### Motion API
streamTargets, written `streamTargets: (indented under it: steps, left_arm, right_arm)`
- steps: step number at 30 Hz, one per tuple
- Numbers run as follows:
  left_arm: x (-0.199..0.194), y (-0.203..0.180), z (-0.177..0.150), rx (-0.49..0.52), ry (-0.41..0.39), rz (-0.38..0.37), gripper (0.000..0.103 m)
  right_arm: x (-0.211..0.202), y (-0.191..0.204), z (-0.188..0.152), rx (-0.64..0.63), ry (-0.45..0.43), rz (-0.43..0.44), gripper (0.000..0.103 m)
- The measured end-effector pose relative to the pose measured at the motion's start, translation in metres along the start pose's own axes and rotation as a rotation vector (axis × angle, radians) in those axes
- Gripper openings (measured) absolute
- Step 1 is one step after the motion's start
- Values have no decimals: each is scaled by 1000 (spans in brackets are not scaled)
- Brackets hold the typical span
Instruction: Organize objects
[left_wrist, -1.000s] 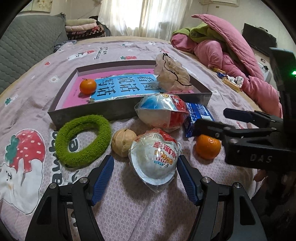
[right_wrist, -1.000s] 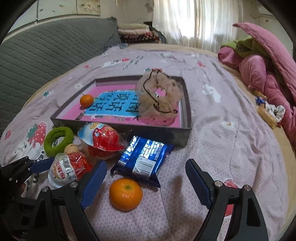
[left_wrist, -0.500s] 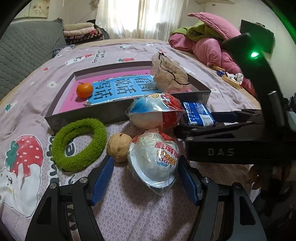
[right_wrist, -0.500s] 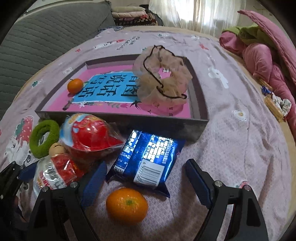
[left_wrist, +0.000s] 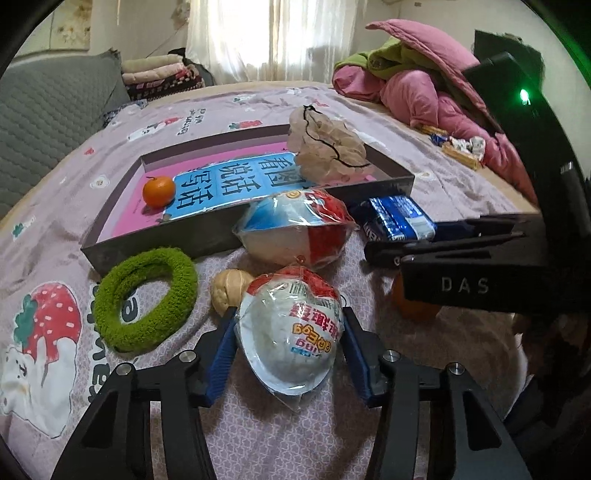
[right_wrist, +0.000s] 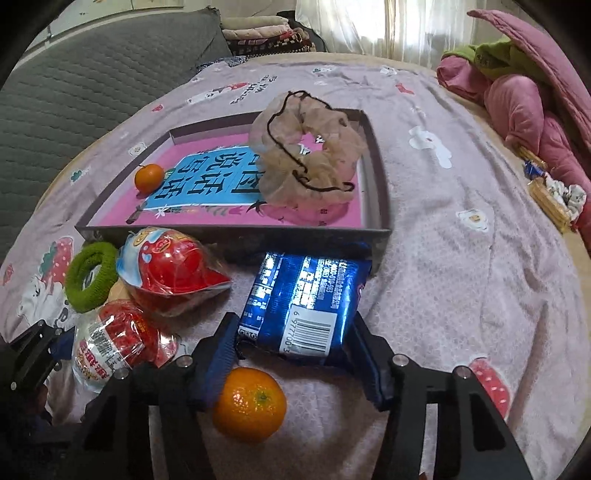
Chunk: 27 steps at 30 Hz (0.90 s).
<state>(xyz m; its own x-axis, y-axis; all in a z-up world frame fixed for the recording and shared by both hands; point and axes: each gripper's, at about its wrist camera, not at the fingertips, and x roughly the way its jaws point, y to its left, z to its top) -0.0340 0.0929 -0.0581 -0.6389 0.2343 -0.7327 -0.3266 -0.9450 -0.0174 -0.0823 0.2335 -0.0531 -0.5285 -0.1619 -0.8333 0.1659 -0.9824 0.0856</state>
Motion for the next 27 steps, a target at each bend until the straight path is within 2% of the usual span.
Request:
streamTargets:
  steps: [5, 17, 27]
  left_arm:
    - [-1, -1, -1, 7, -11, 4, 53]
    - [-27, 18, 0, -57, -57, -27, 52]
    - [-45, 26, 7, -84, -108, -22, 53]
  right_arm:
    - [0, 0, 0, -7, -7, 7, 58]
    - [-12, -7, -6, 16, -35, 42, 57]
    - [-36, -3, -6, -3, -161, 73, 57]
